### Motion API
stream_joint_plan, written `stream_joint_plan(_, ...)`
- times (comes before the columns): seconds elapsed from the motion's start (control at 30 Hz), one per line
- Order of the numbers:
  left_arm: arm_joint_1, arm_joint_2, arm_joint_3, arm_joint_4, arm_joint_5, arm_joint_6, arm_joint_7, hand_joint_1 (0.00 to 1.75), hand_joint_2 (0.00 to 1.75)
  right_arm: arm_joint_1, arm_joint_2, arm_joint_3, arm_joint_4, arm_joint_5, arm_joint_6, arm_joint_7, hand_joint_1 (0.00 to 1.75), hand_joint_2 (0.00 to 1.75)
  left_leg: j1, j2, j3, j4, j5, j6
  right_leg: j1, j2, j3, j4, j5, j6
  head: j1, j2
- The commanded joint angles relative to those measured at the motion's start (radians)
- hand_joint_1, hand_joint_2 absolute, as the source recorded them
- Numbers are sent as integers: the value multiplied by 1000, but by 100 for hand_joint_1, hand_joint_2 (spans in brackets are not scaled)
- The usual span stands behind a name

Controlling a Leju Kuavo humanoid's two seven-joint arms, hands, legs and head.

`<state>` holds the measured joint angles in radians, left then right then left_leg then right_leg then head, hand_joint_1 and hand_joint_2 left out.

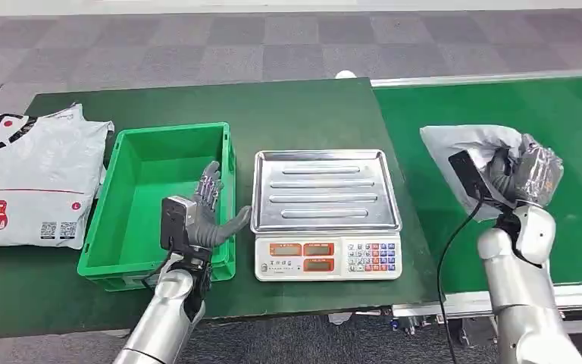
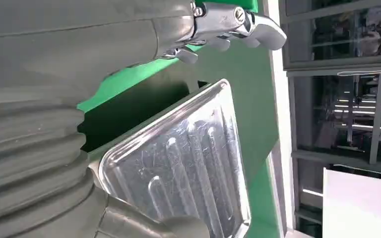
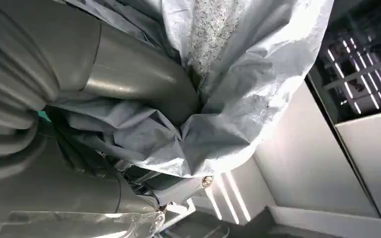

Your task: Moved the parcel from conveyor to table for the left to box.

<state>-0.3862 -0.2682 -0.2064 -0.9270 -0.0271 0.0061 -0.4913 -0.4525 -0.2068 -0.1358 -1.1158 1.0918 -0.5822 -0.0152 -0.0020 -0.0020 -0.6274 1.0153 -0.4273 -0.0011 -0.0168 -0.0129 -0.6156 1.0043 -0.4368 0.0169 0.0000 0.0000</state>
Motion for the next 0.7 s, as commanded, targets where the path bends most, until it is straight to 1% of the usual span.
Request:
stream_joint_plan(0.03,-32,27,-58,53,6,0,-1,0,175,-114,-2,107,18,36,-43,14,175,175,0,4,3,0,-1,-1,0,5,1,0,0,-1,0,0)
stream_joint_plan(0.07,-31,28,-61,49,8,1,-2,0,175,-153,-3,134,45,28,-20,15,175,175,-1,4,1,0,-1,0,-1,5,0,0,0,-1,0,0)
stream_joint_plan(0.13,-32,28,-66,48,8,0,-2,0,175,-198,3,164,70,40,-14,19,175,175,-1,8,2,0,-2,-1,-1,9,0,1,0,-1,0,0)
stream_joint_plan(0.17,-37,27,-71,53,10,1,-1,0,175,-229,-3,199,102,97,-44,55,175,175,-1,6,1,0,-1,0,-1,7,-1,1,1,-1,0,0)
stream_joint_plan(0.2,-41,24,-72,58,14,3,0,0,175,-250,2,214,124,100,-25,65,175,175,-1,8,3,0,-2,-1,-1,9,0,1,1,-1,0,0)
stream_joint_plan(0.23,-44,22,-74,62,21,4,0,0,175,-272,7,238,147,108,-12,72,175,175,-1,7,2,0,-1,-1,-1,8,-1,1,1,-1,0,0)
stream_joint_plan(0.27,-53,21,-88,68,25,-3,-6,0,175,-320,56,318,179,193,35,76,175,175,0,8,2,0,-1,-1,0,8,-1,0,1,-1,0,0)
stream_joint_plan(0.33,-57,19,-94,71,31,-1,-8,0,175,-353,106,377,193,236,52,137,175,175,0,12,3,0,-2,-1,0,12,-1,1,2,-2,0,0)
stream_joint_plan(0.37,-63,17,-97,77,36,0,-8,0,175,-375,121,430,201,253,61,155,175,175,0,10,2,0,-1,-2,0,10,0,1,2,-1,0,0)
stream_joint_plan(0.4,-70,15,-96,83,49,-8,-6,0,175,-384,135,466,200,253,70,171,175,175,0,13,4,-1,-1,-2,0,14,0,0,2,-2,0,0)
stream_joint_plan(0.47,-80,15,-104,91,46,-3,-9,0,175,-371,128,515,174,256,68,181,175,175,0,10,2,0,0,-2,0,11,-1,1,2,-2,0,0)
stream_joint_plan(0.5,-82,17,-107,94,53,-3,-12,0,175,-355,121,552,147,247,74,187,175,175,0,12,4,0,-1,-3,1,13,0,1,1,-3,0,0)
stream_joint_plan(0.57,-84,20,-106,95,59,-1,-14,0,175,-346,129,590,134,240,75,187,175,175,1,5,2,-1,1,-2,1,6,0,0,1,-2,0,0)
stream_joint_plan(0.6,-85,22,-104,98,62,0,-16,0,175,-349,138,620,136,243,81,185,175,175,1,6,5,-2,0,-3,1,7,2,-1,1,-3,0,0)
stream_joint_plan(0.67,-86,23,-101,98,65,2,-18,0,175,-346,163,647,140,240,81,184,175,175,2,5,2,-1,1,-2,2,6,0,1,1,-2,0,0)
stream_joint_plan(0.7,-86,23,-101,98,65,2,-18,0,175,-344,169,651,140,240,78,187,175,175,2,7,5,-1,-1,-3,2,8,2,0,0,-2,0,0)
